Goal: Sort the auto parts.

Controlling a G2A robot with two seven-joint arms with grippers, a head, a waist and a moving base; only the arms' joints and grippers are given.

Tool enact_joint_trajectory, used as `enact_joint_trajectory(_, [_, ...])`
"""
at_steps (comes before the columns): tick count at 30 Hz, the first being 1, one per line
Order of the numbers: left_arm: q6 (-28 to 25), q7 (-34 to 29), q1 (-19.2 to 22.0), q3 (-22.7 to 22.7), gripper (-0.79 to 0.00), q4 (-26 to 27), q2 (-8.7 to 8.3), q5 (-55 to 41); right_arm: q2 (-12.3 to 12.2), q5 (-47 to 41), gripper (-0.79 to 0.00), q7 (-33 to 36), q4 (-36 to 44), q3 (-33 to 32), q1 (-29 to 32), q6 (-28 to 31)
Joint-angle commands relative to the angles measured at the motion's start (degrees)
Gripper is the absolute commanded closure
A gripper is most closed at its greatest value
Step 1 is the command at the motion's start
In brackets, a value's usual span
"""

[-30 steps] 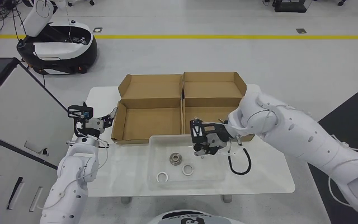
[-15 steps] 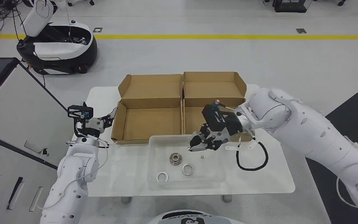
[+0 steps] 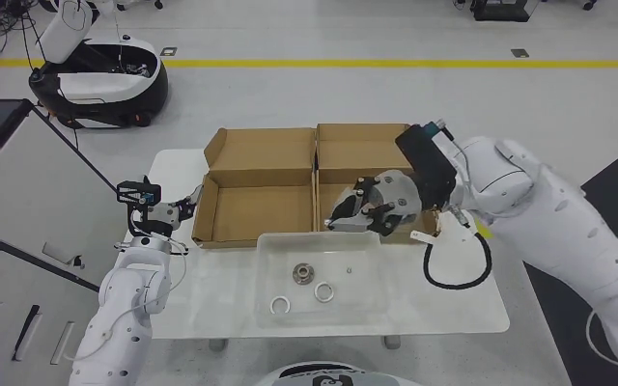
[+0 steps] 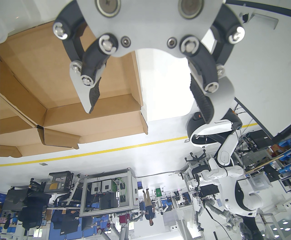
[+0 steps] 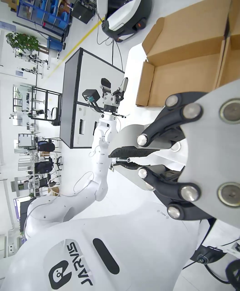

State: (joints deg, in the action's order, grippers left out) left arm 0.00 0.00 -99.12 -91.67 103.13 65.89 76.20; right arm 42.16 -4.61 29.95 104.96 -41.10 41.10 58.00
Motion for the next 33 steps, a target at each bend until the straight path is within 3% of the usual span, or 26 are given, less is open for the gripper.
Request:
enact_joint_trajectory(1, [0.0, 0.0, 0.0, 0.0, -0.785, 0.0, 0.00, 0.0, 0.0, 0.0, 0.000, 0.0, 0.0, 0.0, 0.0, 0.0])
enact_joint_trajectory(19, [0.0, 0.0, 0.0, 0.0, -0.785, 0.0, 0.00, 0.0, 0.0, 0.0, 0.000, 0.0, 0.0, 0.0, 0.0, 0.0])
enact_joint_trajectory(21, [0.0, 0.0, 0.0, 0.0, -0.785, 0.0, 0.00, 0.0, 0.0, 2.5, 0.000, -0.3, 0.3, -1.7, -0.2, -2.4])
enact_joint_trajectory(33, [0.0, 0.0, 0.0, 0.0, -0.785, 0.0, 0.00, 0.0, 1.4, -4.0, 0.000, -17.7, 6.8, -9.3, 5.7, 0.0])
